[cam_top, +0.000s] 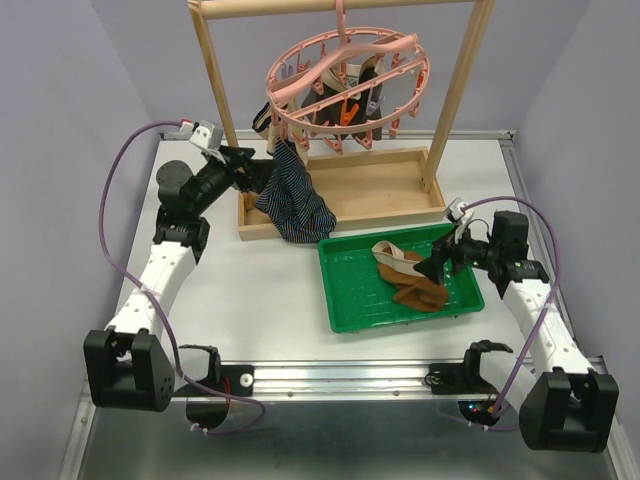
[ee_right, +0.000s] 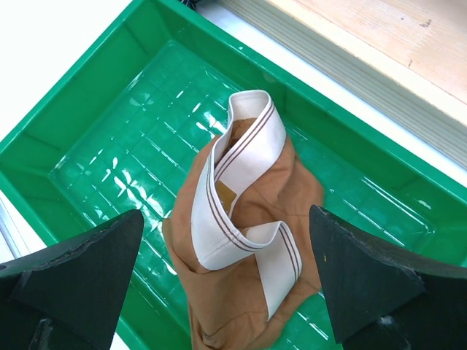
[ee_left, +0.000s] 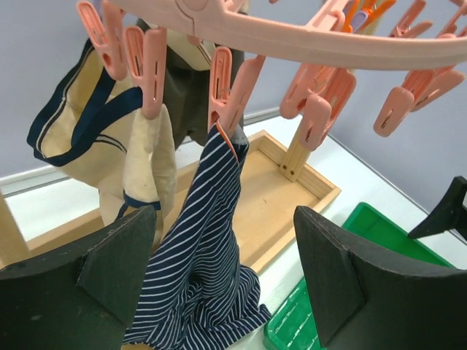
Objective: Remove the underwear clipped to the hanger
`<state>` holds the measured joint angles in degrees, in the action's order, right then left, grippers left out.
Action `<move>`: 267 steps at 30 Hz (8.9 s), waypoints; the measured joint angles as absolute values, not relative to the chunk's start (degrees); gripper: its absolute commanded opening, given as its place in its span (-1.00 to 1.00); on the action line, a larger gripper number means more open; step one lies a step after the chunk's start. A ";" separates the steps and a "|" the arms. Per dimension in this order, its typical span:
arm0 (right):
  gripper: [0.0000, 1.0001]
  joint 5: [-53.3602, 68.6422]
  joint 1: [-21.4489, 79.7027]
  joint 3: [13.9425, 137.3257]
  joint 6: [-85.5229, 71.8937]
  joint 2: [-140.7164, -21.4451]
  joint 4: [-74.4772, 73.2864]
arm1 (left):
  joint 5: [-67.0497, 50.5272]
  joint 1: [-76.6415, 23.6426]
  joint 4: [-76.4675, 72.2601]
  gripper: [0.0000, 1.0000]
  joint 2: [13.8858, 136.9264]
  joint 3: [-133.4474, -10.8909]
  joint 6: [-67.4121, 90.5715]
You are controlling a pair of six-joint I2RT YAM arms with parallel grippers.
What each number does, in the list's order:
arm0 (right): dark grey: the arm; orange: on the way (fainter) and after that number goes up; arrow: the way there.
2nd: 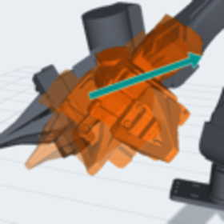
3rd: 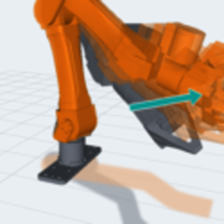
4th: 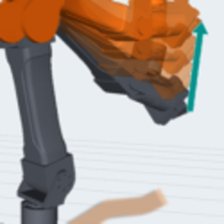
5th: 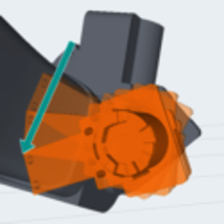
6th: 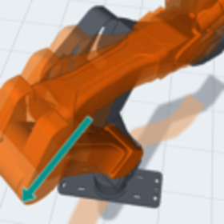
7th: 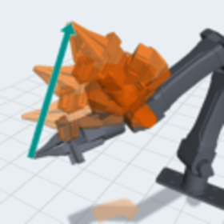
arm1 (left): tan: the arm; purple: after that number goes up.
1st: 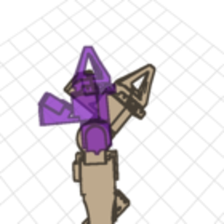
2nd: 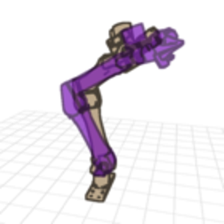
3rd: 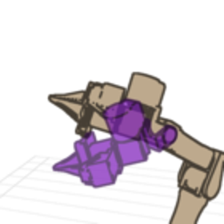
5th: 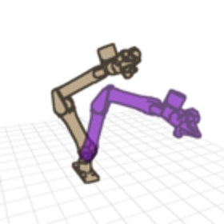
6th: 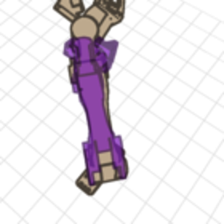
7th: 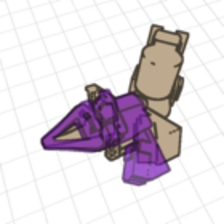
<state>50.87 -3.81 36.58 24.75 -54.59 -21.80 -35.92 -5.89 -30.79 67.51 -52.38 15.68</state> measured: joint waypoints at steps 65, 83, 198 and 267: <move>-0.99 6.20 46.22 71.57 17.93 -106.45 17.47 | -6.04 -5.89 5.10 0.86 8.21 -33.34 15.97; -0.99 33.08 32.36 59.99 21.17 -79.20 0.25 | -24.38 -5.89 -16.29 0.77 30.96 -36.16 27.09; -0.99 35.33 29.32 55.29 15.20 -75.79 3.84 | -20.69 -23.29 -32.64 0.56 67.88 -56.01 20.01; 1.00 9.19 19.62 38.96 40.47 -37.50 -32.56 | -7.09 -23.31 -24.34 0.80 63.37 -45.25 25.76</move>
<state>9.19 19.62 38.96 40.47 -37.50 -32.56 -7.09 -23.31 -24.34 63.37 -45.25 25.76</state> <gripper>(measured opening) 0.999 0.915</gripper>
